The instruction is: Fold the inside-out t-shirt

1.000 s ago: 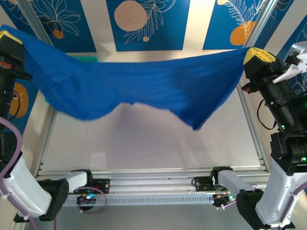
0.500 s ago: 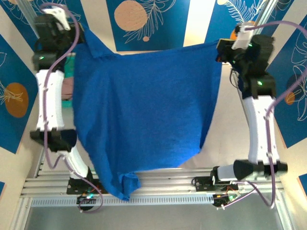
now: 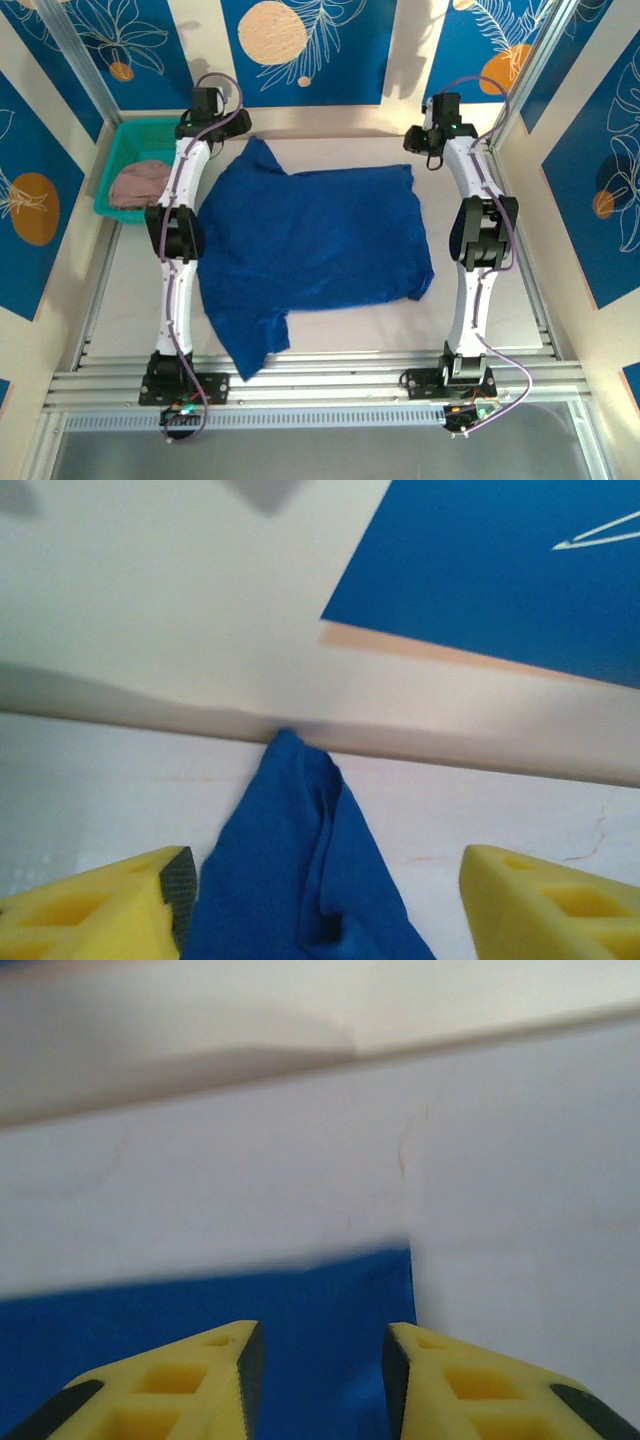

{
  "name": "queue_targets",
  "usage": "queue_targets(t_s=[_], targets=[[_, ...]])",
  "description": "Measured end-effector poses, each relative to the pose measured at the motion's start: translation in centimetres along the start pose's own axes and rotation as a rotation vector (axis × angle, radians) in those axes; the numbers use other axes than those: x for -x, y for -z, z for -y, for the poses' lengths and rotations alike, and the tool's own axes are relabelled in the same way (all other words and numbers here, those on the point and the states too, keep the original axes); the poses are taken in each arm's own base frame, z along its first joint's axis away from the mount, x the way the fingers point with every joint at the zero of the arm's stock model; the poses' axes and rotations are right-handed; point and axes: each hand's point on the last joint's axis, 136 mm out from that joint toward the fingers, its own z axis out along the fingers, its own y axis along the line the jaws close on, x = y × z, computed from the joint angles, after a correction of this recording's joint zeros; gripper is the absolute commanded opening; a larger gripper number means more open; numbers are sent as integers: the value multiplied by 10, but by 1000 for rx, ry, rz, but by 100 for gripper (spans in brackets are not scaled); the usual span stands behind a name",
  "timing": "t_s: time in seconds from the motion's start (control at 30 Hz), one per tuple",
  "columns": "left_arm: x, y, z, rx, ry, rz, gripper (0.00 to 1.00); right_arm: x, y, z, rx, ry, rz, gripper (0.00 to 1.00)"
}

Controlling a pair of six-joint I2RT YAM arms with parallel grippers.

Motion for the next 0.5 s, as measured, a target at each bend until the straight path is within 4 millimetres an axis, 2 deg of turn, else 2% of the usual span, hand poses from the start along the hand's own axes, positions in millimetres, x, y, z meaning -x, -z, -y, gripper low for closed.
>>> queue_targets(t_s=[0.07,0.17,0.3,0.33,0.4,0.5], targets=[[-3,9,3,4,6,-22,75,-26,12,-6,19,-12,-48,41],[-18,43,9,14,15,-86,76,-81,51,-29,84,-36,-127,41],[-59,119,24,-12,44,-124,76,-157,96,-55,153,-62,-222,43],[-72,140,33,-37,52,-120,76,-177,103,-55,150,-72,-251,44],[-96,170,47,-83,62,-113,76,-216,114,-44,118,-109,-312,44],[-146,198,68,-148,38,-147,77,-268,132,-20,32,-172,-391,45]])
